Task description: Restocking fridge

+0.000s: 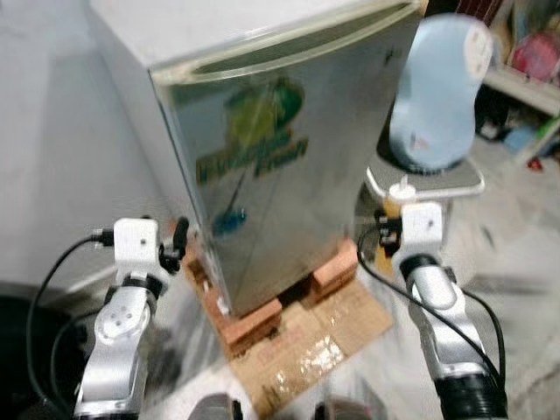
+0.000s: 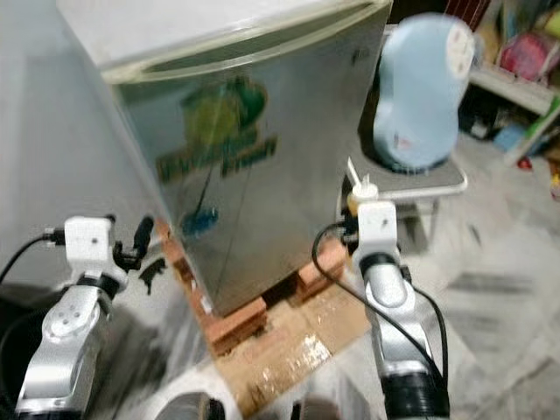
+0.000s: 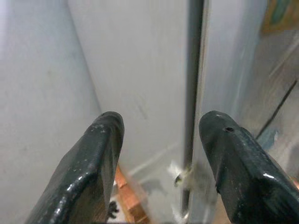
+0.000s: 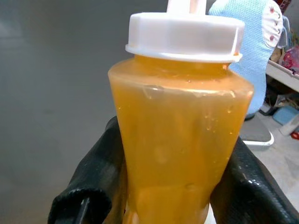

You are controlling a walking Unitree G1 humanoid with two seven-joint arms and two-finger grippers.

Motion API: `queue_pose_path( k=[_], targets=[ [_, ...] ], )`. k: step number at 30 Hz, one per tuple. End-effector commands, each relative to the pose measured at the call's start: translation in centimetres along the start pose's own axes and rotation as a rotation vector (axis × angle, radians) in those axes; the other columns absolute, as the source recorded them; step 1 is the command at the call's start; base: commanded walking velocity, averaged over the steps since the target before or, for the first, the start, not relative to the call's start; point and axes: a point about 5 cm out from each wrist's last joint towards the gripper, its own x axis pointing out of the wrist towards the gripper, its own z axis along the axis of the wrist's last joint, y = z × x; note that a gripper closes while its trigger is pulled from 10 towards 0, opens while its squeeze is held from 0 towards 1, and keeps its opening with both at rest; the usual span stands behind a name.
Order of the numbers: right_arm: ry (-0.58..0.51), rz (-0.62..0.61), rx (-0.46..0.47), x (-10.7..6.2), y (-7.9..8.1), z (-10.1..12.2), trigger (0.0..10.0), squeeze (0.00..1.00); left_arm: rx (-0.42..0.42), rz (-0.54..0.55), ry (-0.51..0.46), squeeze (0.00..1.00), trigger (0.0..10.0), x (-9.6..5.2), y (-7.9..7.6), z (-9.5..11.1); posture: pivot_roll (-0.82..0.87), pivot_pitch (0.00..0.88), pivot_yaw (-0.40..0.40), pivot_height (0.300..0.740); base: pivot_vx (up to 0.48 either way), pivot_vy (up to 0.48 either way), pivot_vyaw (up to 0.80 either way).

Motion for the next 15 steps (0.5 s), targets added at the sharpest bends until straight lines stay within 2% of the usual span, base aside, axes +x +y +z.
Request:
queue_pose_path(
  k=[1, 4, 5, 8, 12, 15],
  targets=[
    [0.005, -0.011, 0.009, -0.2, -0.1, -0.2, 10.0, 0.0, 0.019, 0.021, 0.017, 0.0, 10.0, -0.2, 0.5, -0.4, 0.0, 0.076, -0.001, 0.74, 0.0, 0.0, 0.0],
    [0.008, -0.011, 0.009, -0.3, -0.1, -0.3, 10.0, 0.0, 0.0, -0.002, 0.028, 0.0, 10.0, 0.3, 0.5, -0.5, -0.01, 0.079, -0.004, 0.74, 0.0, 0.0, 0.0],
    [0.009, -0.01, 0.008, -0.3, -0.1, -0.2, 10.0, 0.0, -0.021, -0.049, 0.034, 0.0, 10.0, 0.9, 0.2, -0.6, -0.01, 0.081, -0.005, 0.74, 0.0, 0.0, 0.0],
    [0.009, -0.009, 0.006, -0.3, -0.1, -0.2, 10.0, 0.0, -0.018, -0.054, 0.032, 0.0, 10.0, 1.5, 0.3, -0.6, -0.02, 0.085, -0.008, 0.74, 0.0, 0.0, 0.0],
    [0.005, -0.01, -0.003, -0.3, -0.5, 0.0, 10.0, 0.0, -0.034, -0.049, 0.02, 0.0, 10.0, 3.6, 1.0, -0.2, -0.04, 0.104, -0.005, 0.74, 0.0, 0.0, 0.0],
    [0.005, -0.015, -0.008, -0.5, -0.7, 0.0, 10.0, 0.0, -0.043, -0.086, 0.013, 0.0, 10.0, 4.5, 0.8, 0.2, -0.05, 0.112, -0.003, 0.74, 0.0, 0.0, 0.0]
  ],
)
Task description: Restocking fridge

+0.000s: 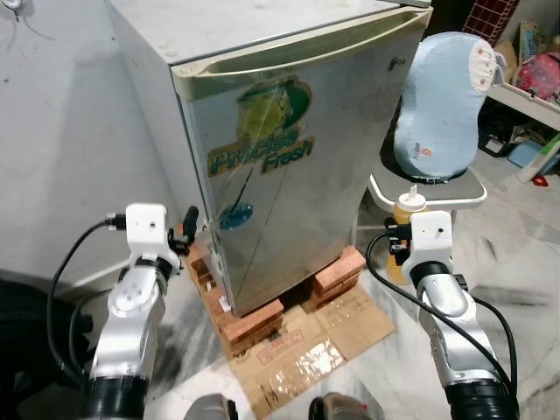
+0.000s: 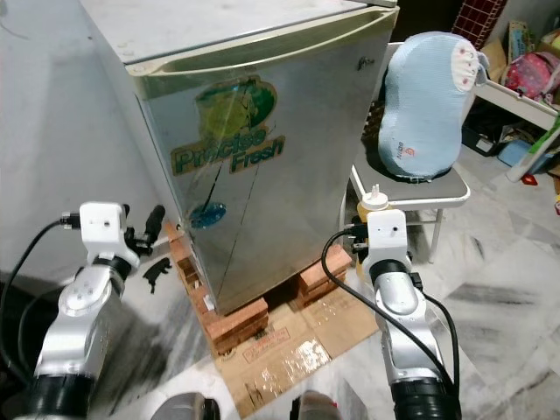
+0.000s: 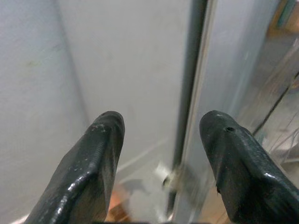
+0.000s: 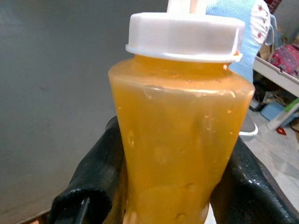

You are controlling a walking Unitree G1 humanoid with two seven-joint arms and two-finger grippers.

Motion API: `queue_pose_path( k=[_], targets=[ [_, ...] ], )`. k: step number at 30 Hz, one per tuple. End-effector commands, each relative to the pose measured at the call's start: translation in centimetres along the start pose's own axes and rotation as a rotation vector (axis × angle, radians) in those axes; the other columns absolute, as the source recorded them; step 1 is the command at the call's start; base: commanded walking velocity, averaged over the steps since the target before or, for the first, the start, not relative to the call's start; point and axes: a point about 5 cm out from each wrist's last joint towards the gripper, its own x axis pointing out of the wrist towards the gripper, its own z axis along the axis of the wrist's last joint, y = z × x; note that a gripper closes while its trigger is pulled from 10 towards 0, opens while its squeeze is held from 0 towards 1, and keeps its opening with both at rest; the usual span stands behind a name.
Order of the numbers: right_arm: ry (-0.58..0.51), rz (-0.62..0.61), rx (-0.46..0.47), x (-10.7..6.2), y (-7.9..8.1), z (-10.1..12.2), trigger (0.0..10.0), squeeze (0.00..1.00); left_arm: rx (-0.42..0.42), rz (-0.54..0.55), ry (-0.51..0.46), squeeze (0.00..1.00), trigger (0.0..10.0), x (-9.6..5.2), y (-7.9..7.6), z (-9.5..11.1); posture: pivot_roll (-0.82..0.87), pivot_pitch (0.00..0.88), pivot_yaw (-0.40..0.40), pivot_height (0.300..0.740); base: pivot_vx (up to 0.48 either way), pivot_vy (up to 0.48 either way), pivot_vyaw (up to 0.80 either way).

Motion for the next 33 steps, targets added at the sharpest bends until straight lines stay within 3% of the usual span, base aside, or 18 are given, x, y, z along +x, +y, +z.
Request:
queue_pose_path(
  k=[1, 6, 13, 23, 33],
  targets=[
    [-0.028, -0.013, -0.004, -0.1, -0.5, 0.7, 10.0, 0.0, -0.004, -0.044, 0.0, 0.0, 10.0, 0.5, -0.2, 0.1, -0.05, 0.117, 0.001, 0.74, 0.0, 0.0, 0.0],
    [-0.022, -0.017, -0.002, -0.6, -0.4, 0.6, 10.0, 0.0, -0.002, -0.103, 0.001, 0.0, 10.0, 2.2, -0.3, 0.3, -0.06, 0.131, 0.004, 0.74, 0.0, 0.0, 0.0],
    [-0.017, -0.017, -0.004, -0.6, -0.6, 0.6, 10.0, 0.0, 0.006, -0.142, -0.011, 0.0, 10.0, 3.1, -0.4, 0.6, -0.06, 0.141, 0.002, 0.74, 0.0, 0.0, 0.0],
    [-0.005, 0.001, -0.006, -0.7, -0.5, 0.5, 10.0, 0.0, 0.044, -0.31, 0.021, 0.0, 10.0, 1.8, -0.9, -0.6, -0.06, 0.151, -0.005, 0.74, 0.0, 0.0, 0.0],
    [0.002, 0.021, -0.008, -0.6, -0.3, 0.5, 10.0, 0.0, 0.096, -0.384, 0.033, 0.0, 10.0, 2.0, -0.9, -0.6, -0.06, 0.152, -0.008, 0.74, 0.0, 0.0, 0.0]
  ],
)
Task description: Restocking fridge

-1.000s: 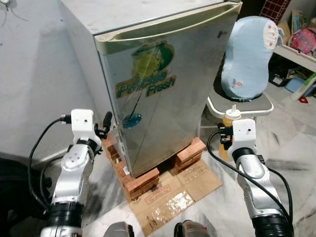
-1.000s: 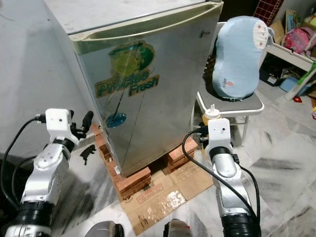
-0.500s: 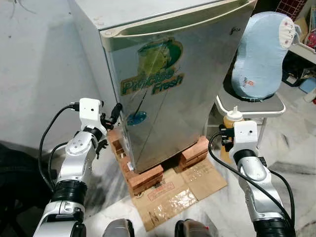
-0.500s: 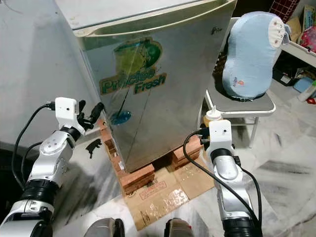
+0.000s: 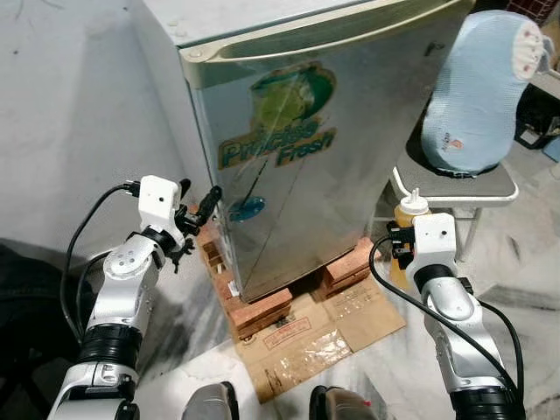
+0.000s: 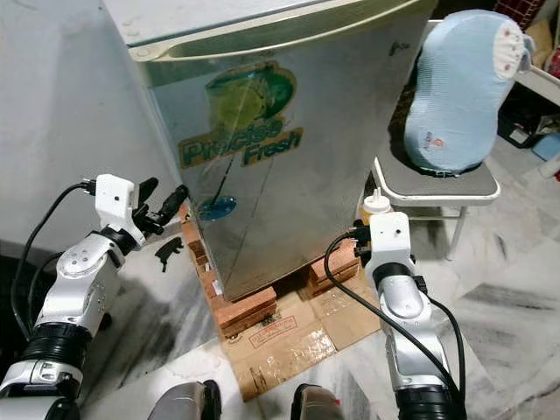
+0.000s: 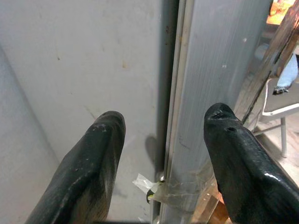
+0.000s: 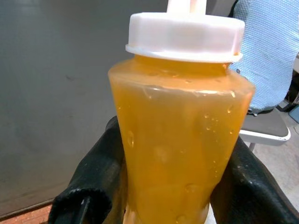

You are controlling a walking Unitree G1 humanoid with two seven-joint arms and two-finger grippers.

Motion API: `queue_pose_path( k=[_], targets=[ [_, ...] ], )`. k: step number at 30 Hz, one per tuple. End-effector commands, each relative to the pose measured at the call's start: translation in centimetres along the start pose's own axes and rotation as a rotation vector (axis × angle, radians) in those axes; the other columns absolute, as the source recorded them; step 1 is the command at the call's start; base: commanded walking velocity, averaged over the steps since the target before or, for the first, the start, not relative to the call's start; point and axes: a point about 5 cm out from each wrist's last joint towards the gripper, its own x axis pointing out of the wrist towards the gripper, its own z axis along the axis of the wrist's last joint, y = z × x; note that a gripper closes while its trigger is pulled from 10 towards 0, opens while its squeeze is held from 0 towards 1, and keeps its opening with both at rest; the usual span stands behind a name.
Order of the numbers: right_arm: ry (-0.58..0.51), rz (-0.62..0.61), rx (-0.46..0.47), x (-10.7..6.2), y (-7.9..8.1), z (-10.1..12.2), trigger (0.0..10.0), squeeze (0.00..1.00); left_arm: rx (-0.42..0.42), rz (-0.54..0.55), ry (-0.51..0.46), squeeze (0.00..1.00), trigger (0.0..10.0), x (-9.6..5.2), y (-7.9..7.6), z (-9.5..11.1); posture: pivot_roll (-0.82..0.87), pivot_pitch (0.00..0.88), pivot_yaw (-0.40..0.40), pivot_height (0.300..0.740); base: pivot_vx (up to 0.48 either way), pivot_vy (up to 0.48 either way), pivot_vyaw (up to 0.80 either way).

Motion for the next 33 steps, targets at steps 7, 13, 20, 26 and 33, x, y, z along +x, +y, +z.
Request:
queue_pose_path(
  k=[7, 13, 20, 26, 33],
  targets=[
    [-0.012, 0.022, -0.008, 0.0, -0.1, 0.4, 10.0, 0.0, -0.005, -0.144, 0.086, 0.0, 10.0, 0.2, -1.2, -1.1, -0.07, 0.146, -0.012, 0.74, 0.0, 0.0, 0.0],
    [-0.013, 0.032, -0.011, 0.1, 0.0, 0.5, 10.0, 0.0, 0.007, -0.19, 0.1, 0.0, 10.0, -0.1, -1.5, -1.4, -0.06, 0.144, -0.014, 0.74, 0.0, 0.0, 0.0],
    [-0.015, 0.039, -0.015, 0.1, 0.1, 0.5, 10.0, 0.0, 0.029, -0.07, 0.089, 0.0, 10.0, 0.1, 0.0, -1.3, -0.06, 0.145, -0.017, 0.74, 0.0, 0.0, 0.0],
    [-0.018, 0.036, -0.02, 0.1, 0.0, 0.6, 10.0, 0.0, 0.053, -0.001, 0.082, 0.0, 10.0, 0.8, 0.9, -0.8, -0.07, 0.148, -0.016, 0.74, 0.0, 0.0, 0.0],
    [-0.018, 0.033, -0.02, 0.1, 0.0, 0.6, 10.0, 0.0, 0.039, -0.041, 0.072, 0.0, 10.0, 1.9, -0.1, -0.6, -0.07, 0.146, -0.018, 0.74, 0.0, 0.0, 0.0]
  ],
)
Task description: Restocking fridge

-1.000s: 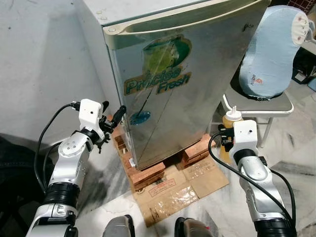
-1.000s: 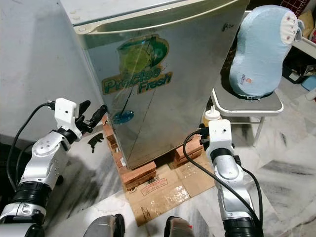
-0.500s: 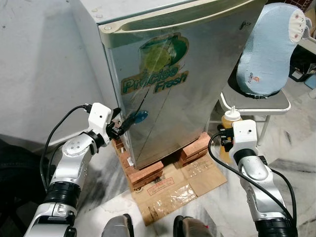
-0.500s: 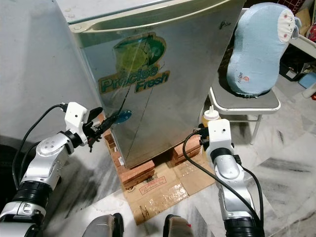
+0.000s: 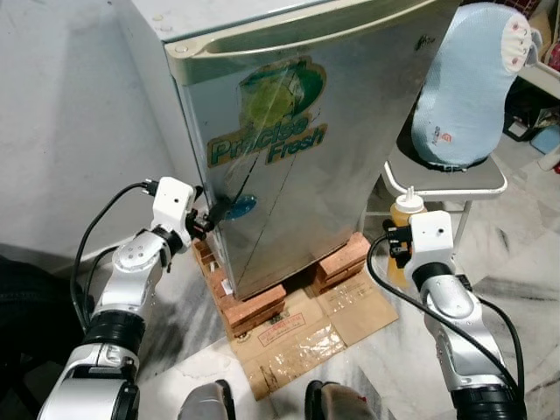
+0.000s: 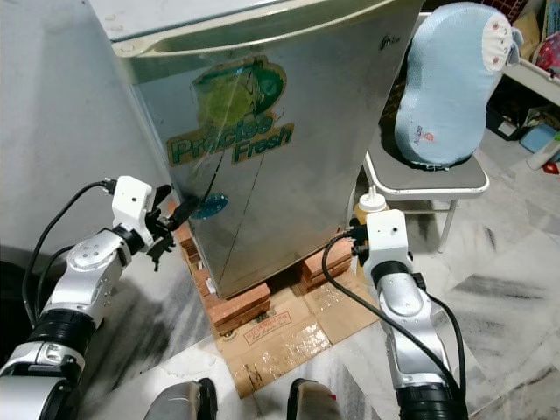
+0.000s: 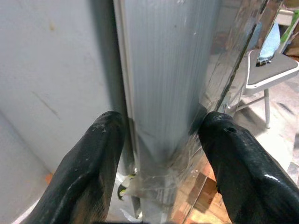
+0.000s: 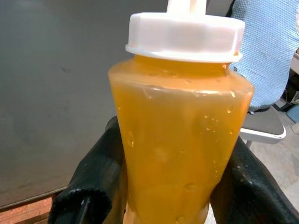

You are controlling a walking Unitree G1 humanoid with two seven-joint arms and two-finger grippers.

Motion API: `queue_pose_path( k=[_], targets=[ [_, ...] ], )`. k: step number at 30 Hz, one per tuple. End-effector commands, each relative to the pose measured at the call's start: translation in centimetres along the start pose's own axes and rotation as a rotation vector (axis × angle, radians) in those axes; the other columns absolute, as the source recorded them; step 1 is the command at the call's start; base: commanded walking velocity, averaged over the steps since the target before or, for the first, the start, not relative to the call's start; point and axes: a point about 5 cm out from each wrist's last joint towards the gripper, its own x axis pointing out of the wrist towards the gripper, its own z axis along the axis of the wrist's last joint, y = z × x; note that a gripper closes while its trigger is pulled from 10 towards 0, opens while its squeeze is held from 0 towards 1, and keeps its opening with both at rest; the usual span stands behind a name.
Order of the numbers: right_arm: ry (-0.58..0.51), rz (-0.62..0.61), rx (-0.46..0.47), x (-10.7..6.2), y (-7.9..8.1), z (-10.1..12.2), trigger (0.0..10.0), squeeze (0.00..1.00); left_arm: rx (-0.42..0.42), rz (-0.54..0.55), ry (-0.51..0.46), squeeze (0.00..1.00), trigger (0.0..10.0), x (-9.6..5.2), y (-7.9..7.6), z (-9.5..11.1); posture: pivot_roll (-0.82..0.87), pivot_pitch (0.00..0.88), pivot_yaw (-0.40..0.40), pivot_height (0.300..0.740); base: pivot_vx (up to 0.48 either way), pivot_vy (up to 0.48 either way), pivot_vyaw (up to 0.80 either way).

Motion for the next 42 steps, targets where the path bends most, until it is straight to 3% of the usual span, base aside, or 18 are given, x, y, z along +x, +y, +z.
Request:
queue_pose_path(
  k=[1, 2, 4, 6, 8, 9, 13, 14, 15, 21, 27, 36, 42],
  targets=[
    [-0.013, 0.0, -0.005, 0.0, -0.2, 0.4, 10.0, 0.0, -0.003, -0.043, -0.018, 0.0, 10.0, 1.1, -1.0, 0.6, -0.07, 0.146, -0.018, 0.74, 0.0, 0.0, 0.0],
    [-0.013, 0.001, -0.005, 0.0, -0.2, 0.4, 10.0, 0.0, -0.006, -0.061, -0.019, 0.0, 10.0, 1.3, -1.3, 0.7, -0.07, 0.146, -0.018, 0.74, 0.0, 0.0, 0.0],
    [-0.016, 0.0, -0.005, 0.1, -0.2, 0.5, 10.0, 0.0, -0.013, -0.186, -0.028, 0.0, 10.0, 2.1, -3.8, 0.9, -0.07, 0.138, -0.02, 0.74, 0.0, 0.0, 0.0],
    [-0.018, -0.004, -0.006, 0.1, -0.3, 0.5, 10.0, 0.0, -0.013, -0.236, -0.029, 0.0, 10.0, 2.3, -4.7, 1.0, -0.07, 0.138, -0.02, 0.74, 0.0, 0.0, 0.0],
    [-0.016, -0.049, -0.032, 0.0, -0.9, 0.5, 10.0, 0.0, -0.009, -0.273, -0.032, 0.0, 10.0, 2.5, -5.6, 1.0, -0.07, 0.138, -0.02, 0.74, 0.0, 0.0, 0.0],
    [0.009, -0.149, -0.047, -0.2, -2.1, 0.0, 10.0, 0.0, 0.004, -0.342, -0.042, 0.0, 10.0, 2.7, -7.2, 1.2, -0.07, 0.131, -0.021, 0.74, 0.0, 0.0, 0.0],
    [0.05, -0.224, -0.047, -0.5, -3.2, -0.7, 10.0, 0.0, 0.007, -0.386, -0.052, 0.0, 10.0, 2.8, -8.4, 1.3, -0.07, 0.127, -0.021, 0.74, 0.0, 0.0, 0.0],
    [0.097, -0.276, -0.028, -0.9, -4.1, -1.7, 10.0, 0.0, 0.0, -0.431, -0.067, 0.0, 10.0, 2.8, -9.8, 1.5, -0.07, 0.125, -0.017, 0.74, 0.0, 0.0, 0.0],
    [0.111, -0.289, -0.023, -1.0, -4.3, -1.9, 10.0, 0.0, -0.003, -0.447, -0.072, 0.0, 10.0, 2.8, -10.2, 1.6, -0.07, 0.125, -0.017, 0.74, 0.0, 0.0, 0.0],
    [0.12, -0.347, -0.058, -1.1, -4.9, -1.9, 10.0, 0.0, -0.013, -0.497, -0.097, 0.0, 10.0, 2.7, -12.4, 2.2, -0.07, 0.114, -0.012, 0.74, 0.0, 0.0, -0.21],
    [0.15, -0.413, -0.068, -1.2, -5.3, -2.4, 10.0, 0.0, -0.019, -0.515, -0.129, 0.0, 10.0, 2.4, -13.4, 2.8, -0.07, 0.106, -0.002, 0.74, 0.0, -0.042, -0.79],
    [0.131, -0.394, -0.039, -0.9, -4.4, -2.1, 10.0, 0.0, -0.019, -0.497, -0.112, 0.0, 10.0, 2.2, -13.3, 2.6, -0.06, 0.099, 0.008, 0.74, 0.0, -0.327, -0.73],
    [0.126, -0.397, -0.033, -0.8, -4.2, -2.1, 10.0, 0.0, -0.016, -0.486, -0.111, 0.0, 10.0, 2.4, -13.2, 2.7, -0.06, 0.096, 0.01, 0.74, 0.0, -0.357, -0.15]
  ],
)
